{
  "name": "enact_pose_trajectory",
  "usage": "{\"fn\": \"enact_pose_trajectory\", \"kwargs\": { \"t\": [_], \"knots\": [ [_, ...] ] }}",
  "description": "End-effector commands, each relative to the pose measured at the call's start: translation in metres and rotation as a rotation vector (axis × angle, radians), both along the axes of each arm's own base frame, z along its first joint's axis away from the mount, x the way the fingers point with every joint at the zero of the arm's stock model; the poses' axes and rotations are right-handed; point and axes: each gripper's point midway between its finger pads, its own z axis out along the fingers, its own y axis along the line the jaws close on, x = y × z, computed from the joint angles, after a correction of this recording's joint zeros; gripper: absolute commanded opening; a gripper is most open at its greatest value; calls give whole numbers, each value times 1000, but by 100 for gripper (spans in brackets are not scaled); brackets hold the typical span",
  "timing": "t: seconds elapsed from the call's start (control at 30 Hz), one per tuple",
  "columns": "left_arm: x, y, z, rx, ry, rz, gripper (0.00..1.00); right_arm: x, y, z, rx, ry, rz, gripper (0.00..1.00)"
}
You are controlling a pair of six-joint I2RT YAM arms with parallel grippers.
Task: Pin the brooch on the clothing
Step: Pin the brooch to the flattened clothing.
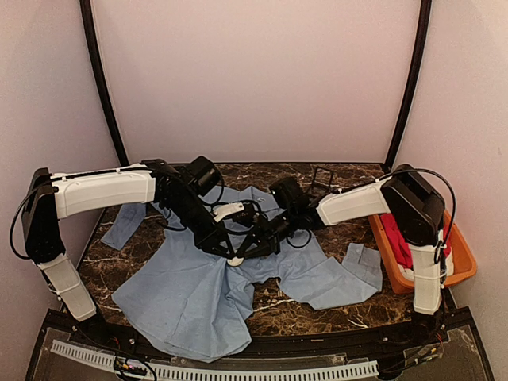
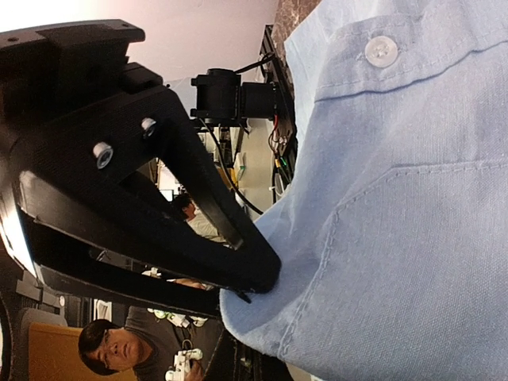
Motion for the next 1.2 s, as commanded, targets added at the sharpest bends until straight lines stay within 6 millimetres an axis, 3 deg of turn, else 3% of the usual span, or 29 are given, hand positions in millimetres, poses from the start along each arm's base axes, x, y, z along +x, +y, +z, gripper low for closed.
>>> {"fn": "enact_pose_trajectory", "kwargs": {
  "t": [0.0,0.23,0.63,0.93,1.17],
  "knots": [
    [-5,-1,-11,33,18,-5,21,-7,-7,78,270,-103,93,0],
    [-5,0,-12,40,19,-3,17,-7,-12,85,292,-81,90,0],
    [-2,2,-13,55,3,8,16,-6,-11,79,277,-80,82,0],
    [4,5,3,19,-31,33,23,-6,-13,73,259,-89,71,0],
    [7,11,1,29,-35,45,26,-4,-15,72,252,-98,61,0]
  ]
}}
